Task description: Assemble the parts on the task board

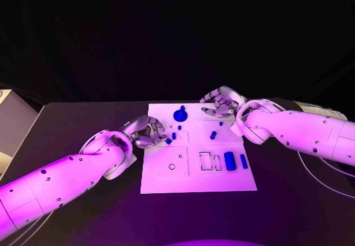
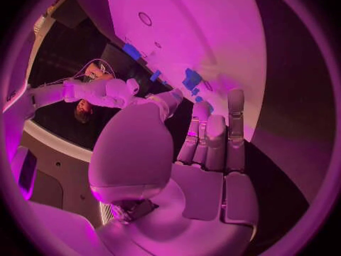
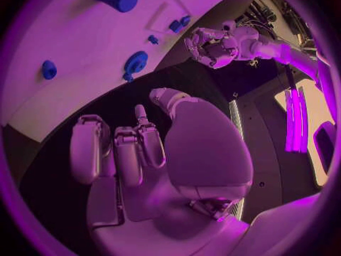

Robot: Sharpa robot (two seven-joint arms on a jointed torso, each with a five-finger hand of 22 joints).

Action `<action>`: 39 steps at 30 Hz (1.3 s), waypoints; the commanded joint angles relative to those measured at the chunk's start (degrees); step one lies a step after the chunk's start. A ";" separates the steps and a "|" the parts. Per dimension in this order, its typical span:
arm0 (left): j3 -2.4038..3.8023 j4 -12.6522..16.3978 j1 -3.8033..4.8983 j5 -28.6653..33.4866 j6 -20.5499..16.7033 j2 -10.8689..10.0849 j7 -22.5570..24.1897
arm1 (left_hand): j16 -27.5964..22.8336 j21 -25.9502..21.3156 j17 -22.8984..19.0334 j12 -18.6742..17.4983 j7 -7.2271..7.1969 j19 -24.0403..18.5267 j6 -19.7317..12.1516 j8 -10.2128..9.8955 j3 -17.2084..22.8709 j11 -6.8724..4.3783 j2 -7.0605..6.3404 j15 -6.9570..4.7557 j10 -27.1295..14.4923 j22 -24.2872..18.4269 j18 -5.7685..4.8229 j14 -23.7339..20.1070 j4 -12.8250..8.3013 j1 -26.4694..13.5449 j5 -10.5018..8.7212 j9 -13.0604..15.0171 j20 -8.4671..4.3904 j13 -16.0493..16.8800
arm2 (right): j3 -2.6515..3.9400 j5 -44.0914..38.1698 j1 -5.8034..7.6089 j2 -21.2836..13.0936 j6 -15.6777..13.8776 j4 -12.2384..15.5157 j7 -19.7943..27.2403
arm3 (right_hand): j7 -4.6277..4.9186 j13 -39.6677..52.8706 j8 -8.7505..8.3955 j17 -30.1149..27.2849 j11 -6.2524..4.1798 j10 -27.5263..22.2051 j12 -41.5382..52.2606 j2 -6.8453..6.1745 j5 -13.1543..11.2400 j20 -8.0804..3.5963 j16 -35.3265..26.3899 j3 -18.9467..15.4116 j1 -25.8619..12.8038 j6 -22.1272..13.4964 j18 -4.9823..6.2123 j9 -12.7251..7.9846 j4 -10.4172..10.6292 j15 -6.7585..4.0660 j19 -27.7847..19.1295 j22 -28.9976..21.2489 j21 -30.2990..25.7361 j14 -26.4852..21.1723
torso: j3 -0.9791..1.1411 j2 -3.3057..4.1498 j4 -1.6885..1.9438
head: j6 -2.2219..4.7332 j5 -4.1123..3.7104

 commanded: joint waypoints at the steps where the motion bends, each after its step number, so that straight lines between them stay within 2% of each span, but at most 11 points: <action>1: -0.03 0.48 0.00 0.50 -1.76 0.51 -5.95 | -0.13 -0.59 0.54 0.38 -0.21 0.78 0.31 1.33 -1.90 0.01 0.22 0.01 0.82 -0.44 0.72 0.75 1.18 -0.38 0.18 0.64 0.08 -0.15 | 0.01 -0.12 -0.03 0.04 0.08 0.05 0.57 | -0.10 7.22 -0.30 15.09 -0.05 0.42 0.20 -0.08 0.25 0.37 0.23 0.29 -0.43 0.41 -0.56 -0.02 -0.08 0.09 2.34 2.28 0.04 6.08 | 0.04 0.04 -0.03 | 0.04 0.07; 4: -0.13 0.64 0.00 -0.27 -0.82 0.96 -8.98 | 0.05 -0.84 1.03 1.20 -0.32 1.50 0.22 3.47 -3.84 -0.07 0.63 -0.08 1.14 -0.73 0.67 1.37 2.23 -0.12 0.20 1.64 -0.04 -0.10 | 0.01 -0.13 -0.03 0.07 0.08 0.04 0.57 | -0.10 7.22 -0.30 15.09 -0.05 0.42 0.20 -0.08 0.25 0.37 0.23 0.29 -0.43 0.41 -0.56 -0.02 -0.08 0.09 2.34 2.28 0.04 6.08 | 0.06 0.04 -0.04 | 0.03 0.08; 11: -0.36 0.69 -0.02 -2.30 2.14 2.22 -14.89 | 1.38 1.69 4.37 4.76 -1.55 4.85 -0.27 11.29 -7.93 -1.14 2.20 -0.99 1.69 1.57 0.04 4.17 2.45 -0.93 0.22 5.08 -0.81 1.10 | 0.01 -0.13 -0.03 0.17 0.12 0.00 0.57 | -0.10 7.22 -0.30 15.09 -0.05 0.42 0.20 -0.08 0.25 0.37 0.23 0.29 -0.43 0.41 -0.56 -0.02 -0.08 0.09 2.34 2.28 0.04 6.08 | 0.06 0.05 -0.05 | 0.02 0.05; 15: -0.44 0.62 -0.02 -2.96 3.28 2.75 -16.42 | 1.77 2.56 5.30 5.94 -1.87 5.64 -0.75 13.56 -8.83 -1.44 2.44 -1.27 1.70 2.39 -0.15 4.87 2.46 -0.74 0.22 6.00 -1.07 1.64 | 0.01 -0.13 -0.03 0.20 0.14 -0.01 0.57 | -0.10 7.22 -0.30 15.09 -0.05 0.42 0.20 -0.08 0.25 0.37 0.23 0.29 -0.43 0.41 -0.56 -0.02 -0.08 0.09 2.34 2.28 0.04 6.08 | 0.07 0.03 -0.03 | -0.02 0.04; 23: -0.52 0.62 -0.02 -3.42 3.46 3.59 -16.99 | 2.11 3.26 6.10 7.35 -2.11 6.15 -1.29 16.33 -10.08 -1.66 2.38 -1.46 1.62 3.09 -0.30 5.40 2.49 -0.55 0.22 7.11 -1.26 2.31 | 0.01 -0.13 -0.04 0.30 0.18 -0.04 0.57 | -0.10 7.22 -0.30 15.09 -0.05 0.42 0.20 -0.08 0.25 0.37 0.23 0.29 -0.43 0.41 -0.56 -0.02 -0.08 0.09 2.34 2.28 0.04 6.08 | 0.04 0.00 -0.02 | -0.06 0.03; 27: -0.53 0.61 -0.02 -3.62 3.40 3.76 -17.14 | 2.22 3.51 6.33 7.73 -2.18 6.31 -1.52 17.06 -10.39 -1.71 2.39 -1.50 1.56 3.35 -0.35 5.54 2.44 -0.37 0.23 7.38 -1.30 2.50 | 0.01 -0.13 -0.04 0.33 0.20 -0.06 0.59 | -0.10 7.22 -0.30 15.09 -0.05 0.42 0.20 -0.08 0.25 0.37 0.23 0.29 -0.43 0.41 -0.56 -0.02 -0.08 0.09 2.34 2.28 0.04 6.08 | 0.04 0.01 -0.02 | -0.08 0.05; 39: -0.54 0.16 -0.02 -4.54 3.69 3.97 -17.33 | 2.41 3.95 6.64 8.60 -2.36 6.44 -2.71 19.65 -9.53 -1.90 2.61 -1.68 0.93 3.84 -0.42 5.68 2.10 3.58 0.25 8.08 -1.47 2.90 | 0.01 -0.12 -0.31 0.44 0.23 -0.15 0.66 | -0.11 7.23 -0.34 15.09 -0.06 0.44 0.24 0.00 0.29 0.37 0.23 0.51 -0.77 0.45 -0.57 -0.01 -0.29 0.08 2.35 2.32 0.06 6.08 | 0.06 0.01 0.00 | -0.08 0.09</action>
